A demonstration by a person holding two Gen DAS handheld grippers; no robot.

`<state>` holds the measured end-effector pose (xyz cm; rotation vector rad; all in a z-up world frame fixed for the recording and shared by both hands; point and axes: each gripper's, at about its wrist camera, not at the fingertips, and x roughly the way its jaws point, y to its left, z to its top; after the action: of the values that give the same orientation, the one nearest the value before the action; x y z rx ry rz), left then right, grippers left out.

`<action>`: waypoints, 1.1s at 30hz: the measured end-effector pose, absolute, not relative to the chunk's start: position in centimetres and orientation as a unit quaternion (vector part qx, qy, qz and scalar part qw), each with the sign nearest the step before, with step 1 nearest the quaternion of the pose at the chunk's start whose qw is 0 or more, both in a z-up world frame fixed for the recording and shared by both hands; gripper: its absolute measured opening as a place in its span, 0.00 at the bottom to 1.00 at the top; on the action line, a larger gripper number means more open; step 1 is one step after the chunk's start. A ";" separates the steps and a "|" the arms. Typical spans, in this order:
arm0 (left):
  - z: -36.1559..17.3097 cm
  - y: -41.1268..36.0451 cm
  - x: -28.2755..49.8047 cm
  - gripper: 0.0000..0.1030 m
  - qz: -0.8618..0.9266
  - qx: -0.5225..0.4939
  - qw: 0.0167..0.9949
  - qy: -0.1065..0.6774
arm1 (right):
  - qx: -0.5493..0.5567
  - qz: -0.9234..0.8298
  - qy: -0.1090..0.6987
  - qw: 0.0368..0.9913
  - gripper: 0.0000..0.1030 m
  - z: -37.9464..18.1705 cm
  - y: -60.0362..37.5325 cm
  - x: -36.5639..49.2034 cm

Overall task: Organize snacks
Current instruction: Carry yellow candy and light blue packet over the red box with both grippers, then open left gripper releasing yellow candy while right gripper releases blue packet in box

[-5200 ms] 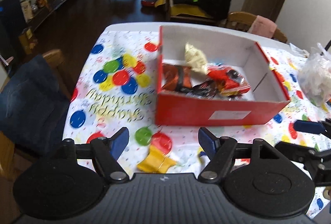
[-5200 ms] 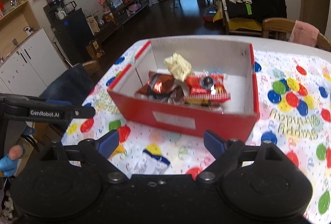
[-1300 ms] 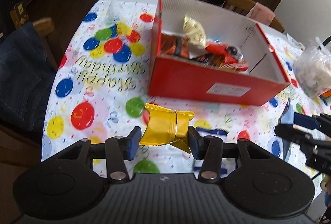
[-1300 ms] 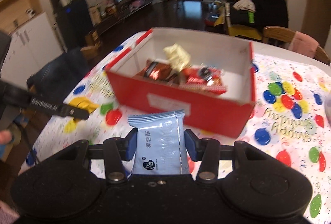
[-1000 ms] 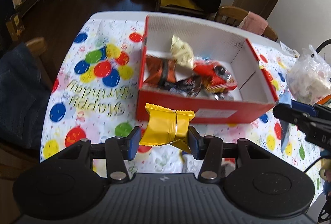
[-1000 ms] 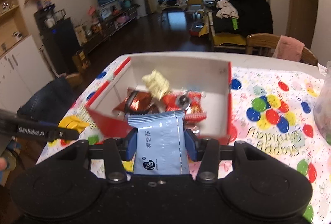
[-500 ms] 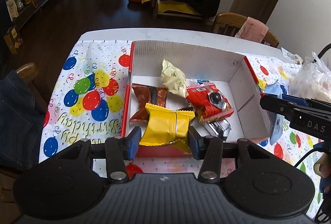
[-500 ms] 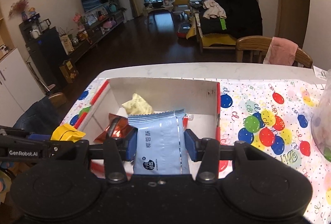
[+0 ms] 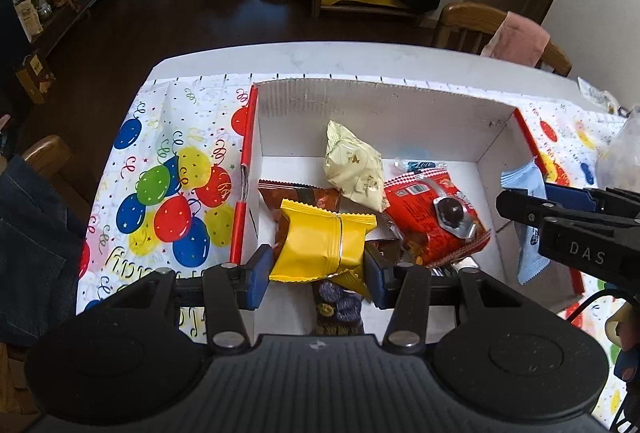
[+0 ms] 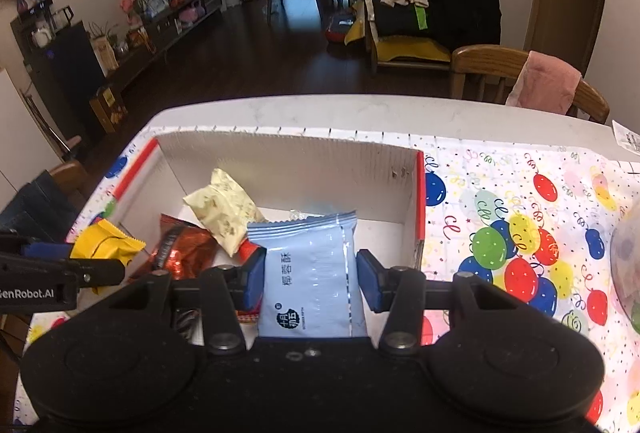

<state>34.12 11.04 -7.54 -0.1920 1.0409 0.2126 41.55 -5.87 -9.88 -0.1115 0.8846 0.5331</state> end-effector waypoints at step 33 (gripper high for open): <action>-12.0 9.2 35.8 0.47 0.089 -0.024 0.840 0.535 | -0.089 0.271 0.447 0.848 0.46 -13.2 -4.7 40.7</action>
<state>35.78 9.16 -12.02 -0.0502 1.1315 0.1874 40.67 -4.68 -13.23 -0.1866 0.9413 0.5709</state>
